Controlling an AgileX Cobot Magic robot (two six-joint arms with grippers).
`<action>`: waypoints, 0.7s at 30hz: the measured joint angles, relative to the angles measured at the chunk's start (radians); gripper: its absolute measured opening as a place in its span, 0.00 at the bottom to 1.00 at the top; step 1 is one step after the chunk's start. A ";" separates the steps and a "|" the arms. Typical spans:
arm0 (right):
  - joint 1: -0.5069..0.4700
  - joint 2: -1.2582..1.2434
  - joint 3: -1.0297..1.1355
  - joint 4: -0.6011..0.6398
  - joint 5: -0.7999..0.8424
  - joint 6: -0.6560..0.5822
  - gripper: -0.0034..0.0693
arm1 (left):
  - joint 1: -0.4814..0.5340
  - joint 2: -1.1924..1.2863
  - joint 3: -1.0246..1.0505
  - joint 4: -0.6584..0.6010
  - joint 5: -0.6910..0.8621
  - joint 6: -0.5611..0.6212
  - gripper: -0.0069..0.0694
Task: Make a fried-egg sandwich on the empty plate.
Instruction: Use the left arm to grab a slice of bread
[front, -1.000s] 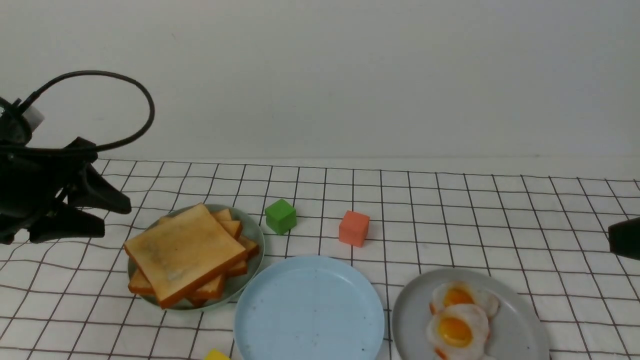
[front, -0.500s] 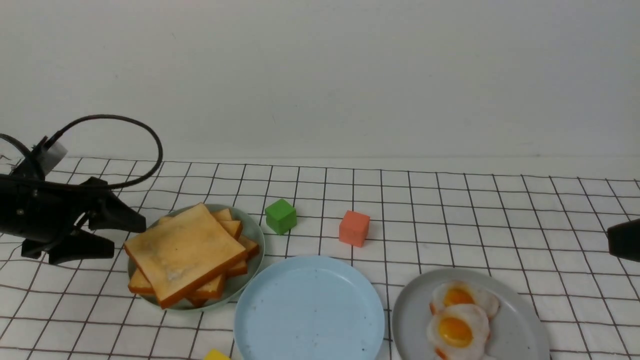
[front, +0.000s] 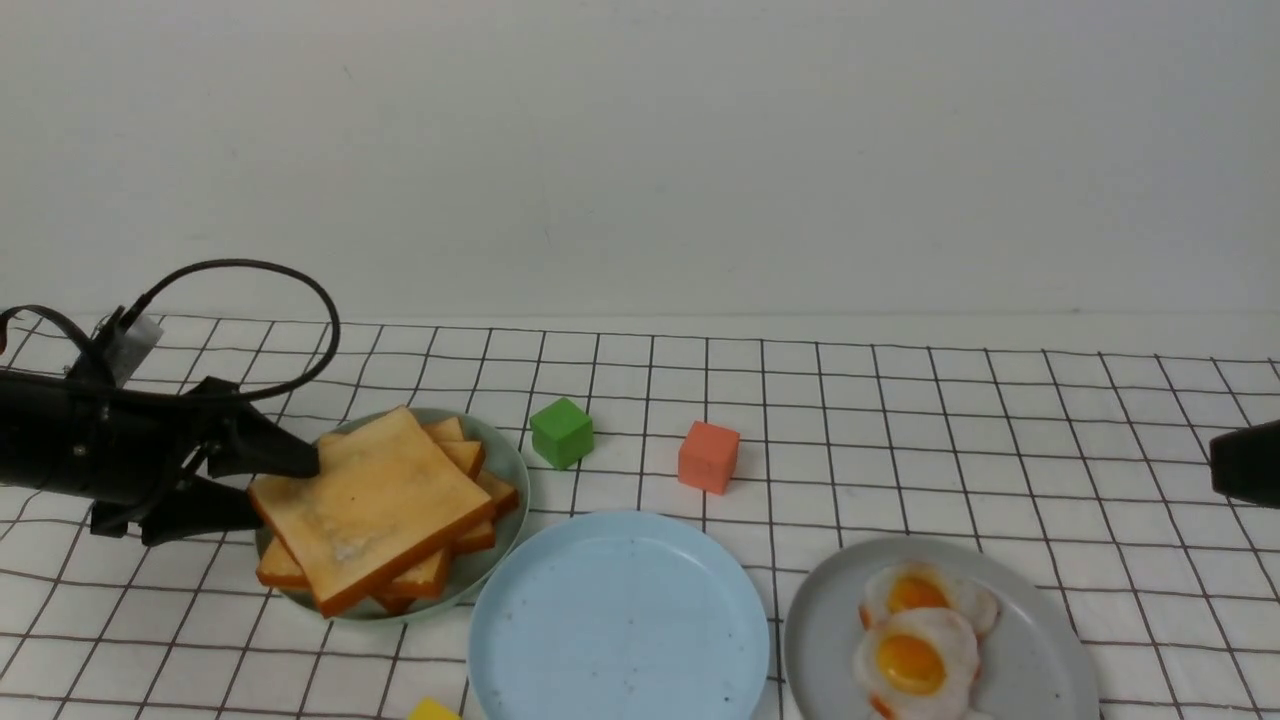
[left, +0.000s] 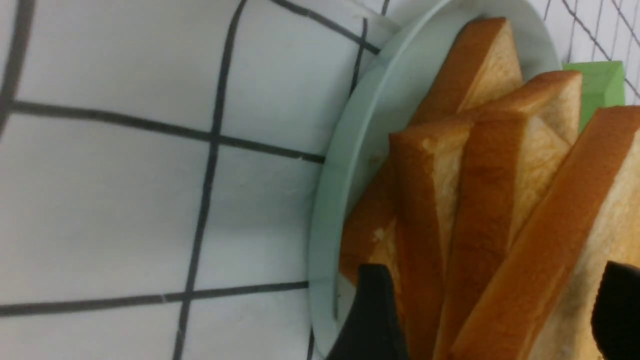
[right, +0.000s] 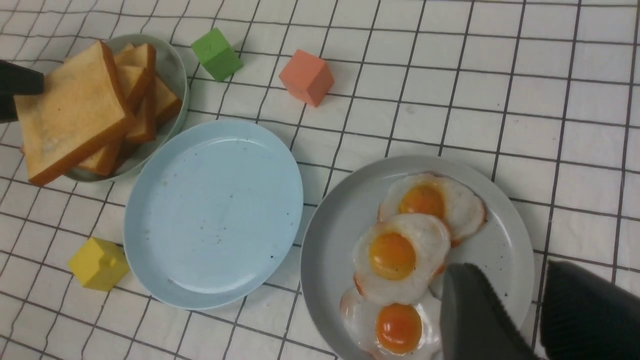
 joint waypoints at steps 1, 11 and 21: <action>0.000 0.000 0.000 0.000 -0.004 0.000 0.38 | 0.000 0.002 0.000 -0.004 0.001 0.007 0.81; 0.000 0.000 0.000 0.000 -0.010 0.000 0.38 | 0.000 0.002 -0.001 -0.007 0.007 0.013 0.49; 0.000 0.000 0.000 -0.002 0.000 0.000 0.38 | 0.000 0.002 -0.002 -0.019 0.015 0.035 0.17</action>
